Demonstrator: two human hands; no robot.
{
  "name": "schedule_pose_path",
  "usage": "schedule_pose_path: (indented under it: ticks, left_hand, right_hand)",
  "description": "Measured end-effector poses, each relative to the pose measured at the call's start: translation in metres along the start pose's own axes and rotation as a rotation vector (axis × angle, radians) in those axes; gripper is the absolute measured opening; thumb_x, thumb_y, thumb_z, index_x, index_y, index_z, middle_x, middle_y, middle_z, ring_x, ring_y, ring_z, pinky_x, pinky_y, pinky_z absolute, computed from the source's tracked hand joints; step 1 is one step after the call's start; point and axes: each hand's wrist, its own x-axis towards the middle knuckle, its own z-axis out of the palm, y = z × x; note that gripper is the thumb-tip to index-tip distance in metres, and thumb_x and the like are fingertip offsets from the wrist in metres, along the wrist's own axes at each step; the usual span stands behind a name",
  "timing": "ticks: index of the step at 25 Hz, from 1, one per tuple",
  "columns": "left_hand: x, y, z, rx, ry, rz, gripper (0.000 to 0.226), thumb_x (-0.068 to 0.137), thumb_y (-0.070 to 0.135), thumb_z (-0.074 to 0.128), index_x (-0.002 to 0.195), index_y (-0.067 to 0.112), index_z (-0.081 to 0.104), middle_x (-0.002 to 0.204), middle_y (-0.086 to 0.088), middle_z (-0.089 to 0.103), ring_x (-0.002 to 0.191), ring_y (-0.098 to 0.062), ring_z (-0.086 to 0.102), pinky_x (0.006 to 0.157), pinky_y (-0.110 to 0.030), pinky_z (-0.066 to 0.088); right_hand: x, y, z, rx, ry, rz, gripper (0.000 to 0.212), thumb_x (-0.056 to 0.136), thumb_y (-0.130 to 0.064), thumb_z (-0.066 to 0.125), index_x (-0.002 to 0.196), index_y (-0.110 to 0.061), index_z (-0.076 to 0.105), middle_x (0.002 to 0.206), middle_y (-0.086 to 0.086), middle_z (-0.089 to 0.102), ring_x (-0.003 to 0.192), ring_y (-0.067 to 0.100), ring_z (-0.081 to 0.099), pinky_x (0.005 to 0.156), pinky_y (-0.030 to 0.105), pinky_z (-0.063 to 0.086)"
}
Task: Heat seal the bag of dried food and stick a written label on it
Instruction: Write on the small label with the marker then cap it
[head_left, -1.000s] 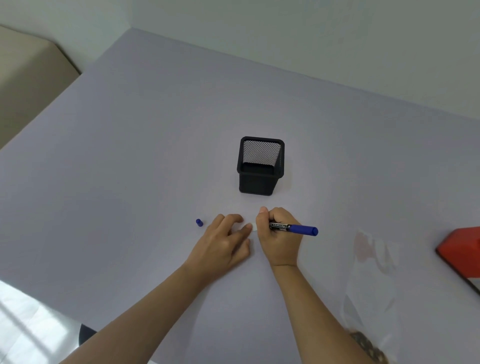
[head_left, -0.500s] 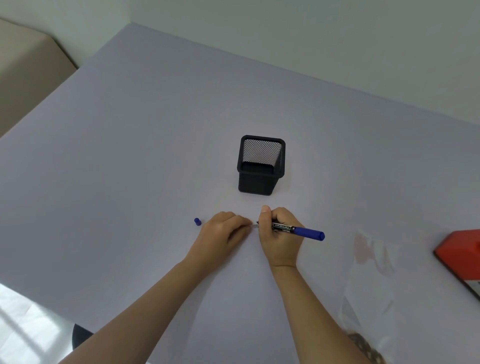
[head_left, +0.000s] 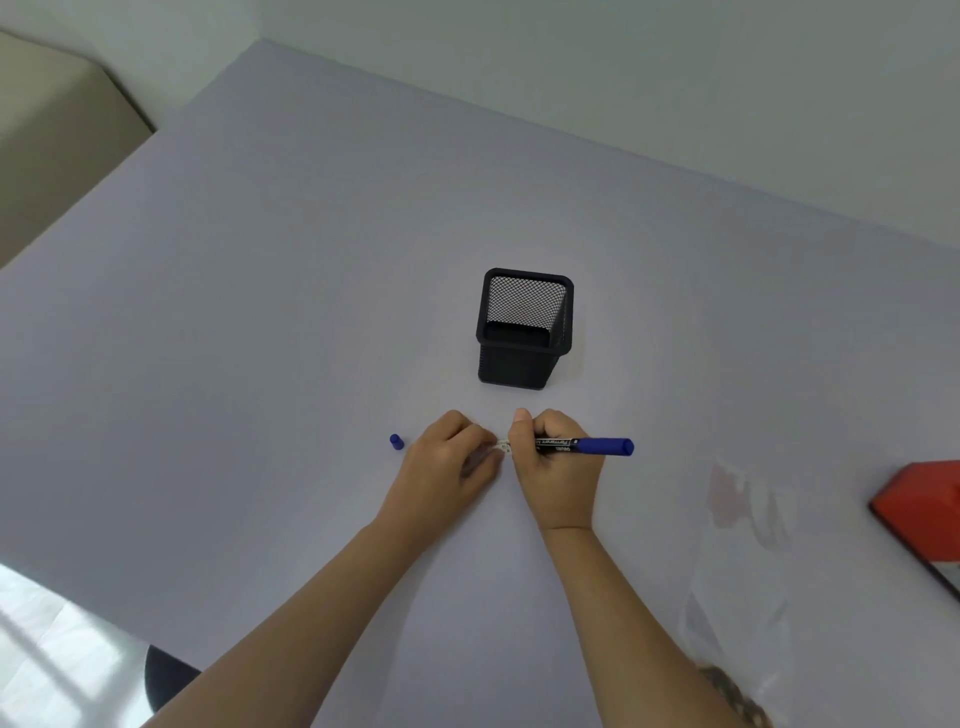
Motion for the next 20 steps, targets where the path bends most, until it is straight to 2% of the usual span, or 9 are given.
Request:
schedule_pose_path:
  ticks: [5,10,15,20]
  left_hand:
    - [-0.0041,0.0007,0.0019,0.018,0.048,0.021,0.025,0.085,0.021,0.053,0.08,0.002,0.069,0.073,-0.007,0.054,0.06,-0.007,0.04,0.062,-0.01,0.031]
    - [-0.0037,0.0002,0.0024,-0.011,0.073,0.017,0.025,0.083,0.016,0.05,0.084,0.001,0.07,0.073,-0.007,0.055,0.065,-0.005,0.04,0.064,-0.006,0.032]
    - [-0.0044,-0.0003,0.0056,-0.006,0.099,0.006,0.023,0.081,0.015,0.05,0.081,0.003,0.07,0.072,-0.005,0.055,0.063,-0.007,0.042,0.062,-0.008,0.032]
    - [-0.0033,-0.0019,0.0078,-0.019,0.118,0.019,0.023,0.08,0.014,0.051,0.08,0.003,0.07,0.072,-0.004,0.055,0.065,-0.008,0.045,0.063,-0.01,0.035]
  right_hand:
    - [-0.0003,-0.0031,0.0002,-0.021,0.005,0.006,0.045,0.082,-0.031,0.049,0.05,-0.002,0.037,0.046,0.014,0.039,0.048,0.026,0.036,0.045,0.032,0.033]
    - [0.0003,-0.0054,-0.001,-0.007,0.008,0.017,0.041,0.082,-0.032,0.049,0.05,-0.008,0.036,0.046,0.004,0.035,0.047,0.016,0.034,0.044,0.029,0.031]
    - [-0.0004,-0.0021,0.0,0.017,0.005,0.05,0.047,0.082,-0.035,0.049,0.053,0.002,0.042,0.047,0.018,0.044,0.05,0.031,0.04,0.045,0.033,0.036]
    - [0.0006,-0.0004,0.0007,0.017,0.018,0.019,0.047,0.083,-0.034,0.049,0.054,0.003,0.046,0.047,0.019,0.048,0.046,0.029,0.043,0.045,0.033,0.038]
